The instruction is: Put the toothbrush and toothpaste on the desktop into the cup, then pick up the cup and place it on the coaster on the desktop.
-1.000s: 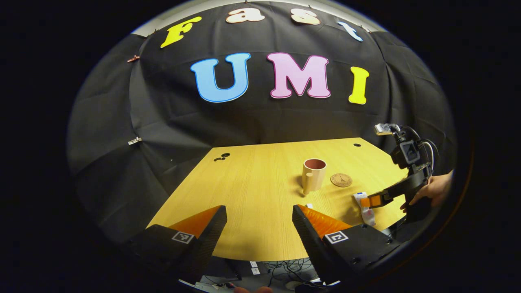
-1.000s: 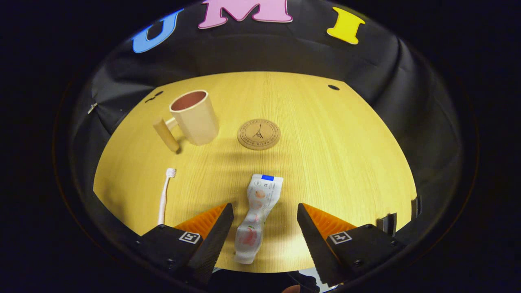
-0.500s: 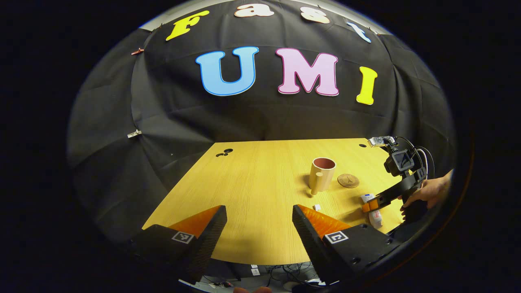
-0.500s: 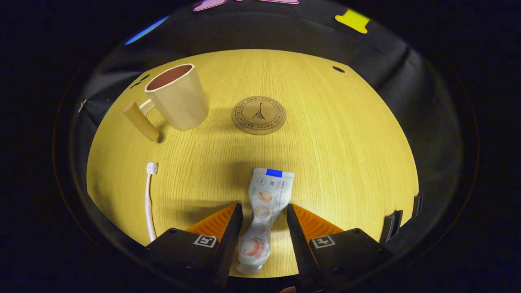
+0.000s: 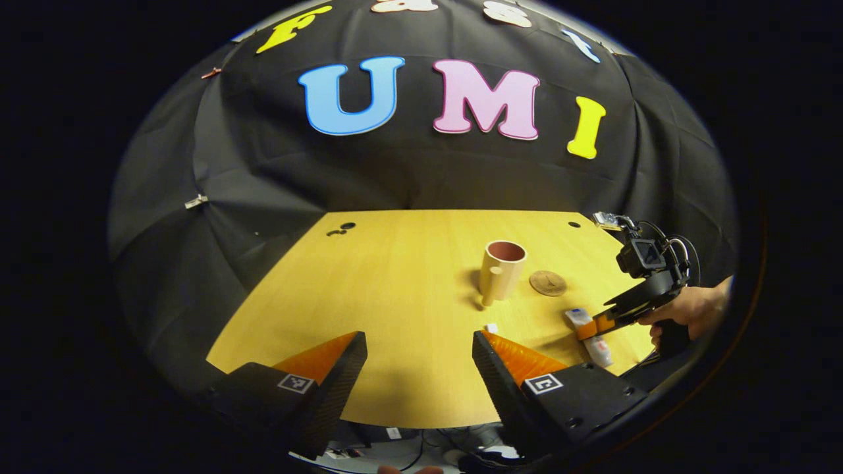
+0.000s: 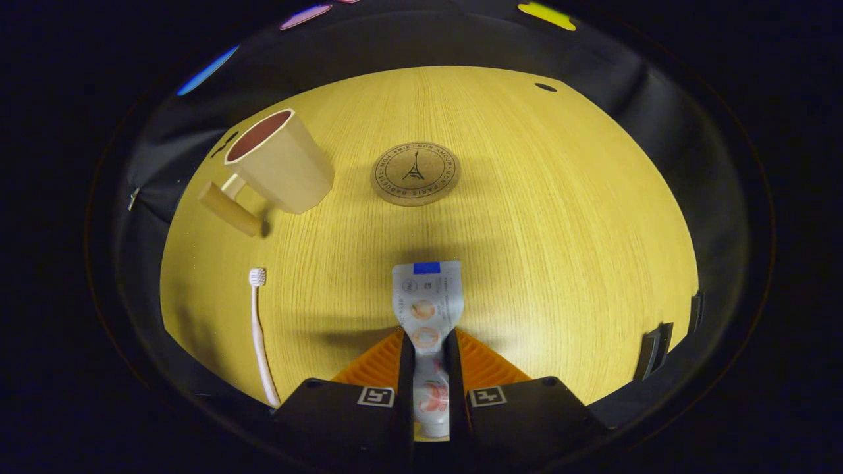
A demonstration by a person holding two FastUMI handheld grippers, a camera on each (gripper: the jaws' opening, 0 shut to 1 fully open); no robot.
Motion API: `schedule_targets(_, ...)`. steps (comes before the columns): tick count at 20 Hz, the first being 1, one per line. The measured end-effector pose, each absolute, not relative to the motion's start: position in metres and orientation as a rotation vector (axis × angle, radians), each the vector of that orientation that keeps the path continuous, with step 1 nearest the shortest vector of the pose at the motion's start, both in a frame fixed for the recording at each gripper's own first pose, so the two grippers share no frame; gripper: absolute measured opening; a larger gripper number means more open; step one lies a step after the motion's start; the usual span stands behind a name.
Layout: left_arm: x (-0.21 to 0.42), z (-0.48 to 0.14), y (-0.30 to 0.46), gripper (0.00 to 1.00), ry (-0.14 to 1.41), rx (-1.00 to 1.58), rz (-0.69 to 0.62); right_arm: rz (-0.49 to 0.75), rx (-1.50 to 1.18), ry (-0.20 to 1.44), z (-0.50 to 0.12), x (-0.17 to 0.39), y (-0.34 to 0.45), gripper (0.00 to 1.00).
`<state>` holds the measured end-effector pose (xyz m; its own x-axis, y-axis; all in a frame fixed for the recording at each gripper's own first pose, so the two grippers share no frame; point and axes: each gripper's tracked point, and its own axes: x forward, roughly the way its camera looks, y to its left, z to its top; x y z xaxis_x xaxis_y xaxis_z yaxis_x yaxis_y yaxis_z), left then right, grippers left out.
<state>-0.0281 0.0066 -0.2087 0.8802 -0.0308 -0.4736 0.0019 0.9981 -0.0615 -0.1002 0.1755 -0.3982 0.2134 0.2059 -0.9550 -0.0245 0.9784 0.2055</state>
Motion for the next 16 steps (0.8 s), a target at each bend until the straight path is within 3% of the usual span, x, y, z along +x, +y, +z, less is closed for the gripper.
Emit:
schedule_targets(1,-0.027,-0.215,-0.006,1.00,0.514,-0.060,-0.037,0.179,0.188,1.346,-0.398,-0.103,0.175,0.26)
schedule_targets(3,-0.024,-0.226,-0.029,1.00,0.553,-0.054,-0.069,0.199,0.216,1.337,-0.392,-0.109,0.168,0.20)
schedule_targets(16,0.015,-0.295,-0.087,0.95,0.779,-0.055,-0.053,0.335,0.242,1.178,-0.334,-0.105,0.110,0.20)
